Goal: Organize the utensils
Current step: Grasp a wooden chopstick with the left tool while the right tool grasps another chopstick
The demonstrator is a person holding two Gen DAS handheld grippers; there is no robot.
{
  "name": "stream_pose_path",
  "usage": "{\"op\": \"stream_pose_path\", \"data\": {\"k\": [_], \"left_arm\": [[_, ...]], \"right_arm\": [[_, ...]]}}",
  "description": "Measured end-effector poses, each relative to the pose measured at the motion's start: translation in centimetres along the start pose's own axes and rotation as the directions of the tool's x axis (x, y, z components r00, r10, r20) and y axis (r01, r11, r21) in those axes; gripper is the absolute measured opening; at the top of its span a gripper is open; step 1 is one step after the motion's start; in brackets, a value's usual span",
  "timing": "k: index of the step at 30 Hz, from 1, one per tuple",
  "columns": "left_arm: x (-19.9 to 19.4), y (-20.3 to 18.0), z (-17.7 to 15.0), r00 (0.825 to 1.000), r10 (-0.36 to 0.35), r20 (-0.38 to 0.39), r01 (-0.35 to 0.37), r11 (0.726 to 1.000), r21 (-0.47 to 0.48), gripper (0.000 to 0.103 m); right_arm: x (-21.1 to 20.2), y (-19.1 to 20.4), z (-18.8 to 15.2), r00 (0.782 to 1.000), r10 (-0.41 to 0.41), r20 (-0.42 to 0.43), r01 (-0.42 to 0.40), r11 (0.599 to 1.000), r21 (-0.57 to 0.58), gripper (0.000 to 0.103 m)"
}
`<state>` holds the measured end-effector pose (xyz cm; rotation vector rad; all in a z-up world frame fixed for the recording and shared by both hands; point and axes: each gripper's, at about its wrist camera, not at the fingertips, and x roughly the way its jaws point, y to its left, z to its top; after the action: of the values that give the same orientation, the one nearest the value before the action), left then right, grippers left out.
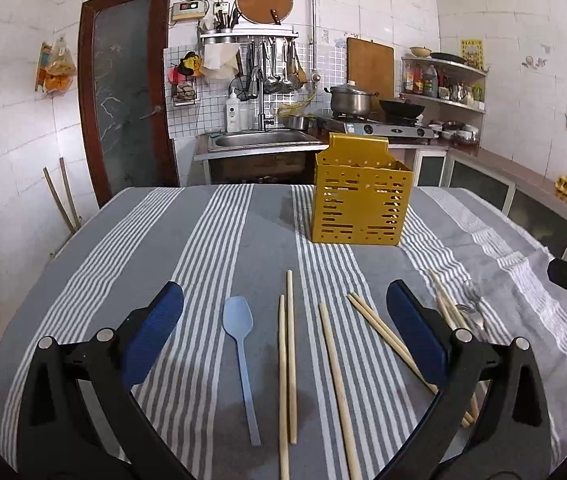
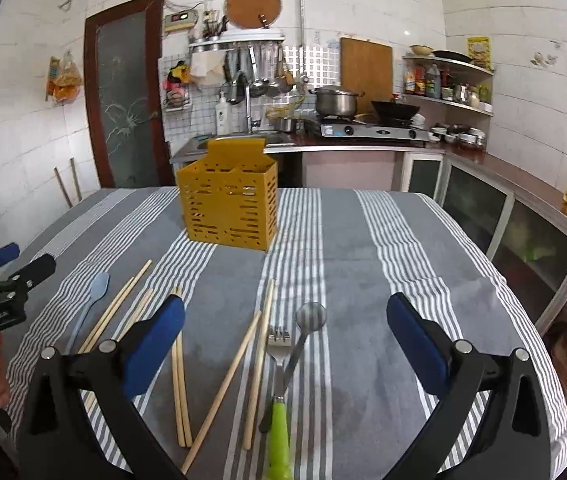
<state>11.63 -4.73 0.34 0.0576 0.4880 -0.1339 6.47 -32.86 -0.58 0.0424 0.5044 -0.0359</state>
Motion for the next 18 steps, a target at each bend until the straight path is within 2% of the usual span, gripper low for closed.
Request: {"op": "stream_pose_path", "data": {"k": [6, 9, 11, 15, 17, 18], "left_arm": [[4.4, 0.2, 1.4, 0.996, 0.03, -0.081, -0.027, 0.999, 0.037, 0.098], [7.5, 0.2, 2.0, 0.989, 0.014, -0.15, -0.007, 0.999, 0.051, 0.098], [9.4, 0.3, 2.2, 0.981, 0.001, -0.194, 0.007, 0.999, 0.043, 0.091], [14.1, 0.2, 2.0, 0.948, -0.031, -0.318, 0.035, 0.999, 0.007, 0.076], [15.8, -0.5, 1.8, 0.934, -0.039, -0.355, 0.048, 0.999, 0.017, 0.067], [16.3, -0.6, 1.8, 0.929, -0.037, -0.367, 0.048, 0.999, 0.02, 0.065]], "right_arm": [[4.5, 1.8, 1.4, 0.996, -0.012, -0.084, 0.005, 0.996, -0.088, 0.099], [8.3, 1.9, 2.1, 0.988, -0.02, -0.154, 0.006, 0.996, -0.093, 0.098], [10.4, 2.1, 2.3, 0.979, -0.029, -0.2, 0.009, 0.995, -0.098, 0.094], [14.5, 2.5, 2.2, 0.956, -0.015, -0.292, -0.008, 0.997, -0.078, 0.082], [16.0, 2.9, 1.9, 0.944, -0.021, -0.328, -0.009, 0.996, -0.088, 0.076], [16.7, 3.1, 1.8, 0.939, -0.018, -0.344, -0.016, 0.995, -0.095, 0.074]]}}
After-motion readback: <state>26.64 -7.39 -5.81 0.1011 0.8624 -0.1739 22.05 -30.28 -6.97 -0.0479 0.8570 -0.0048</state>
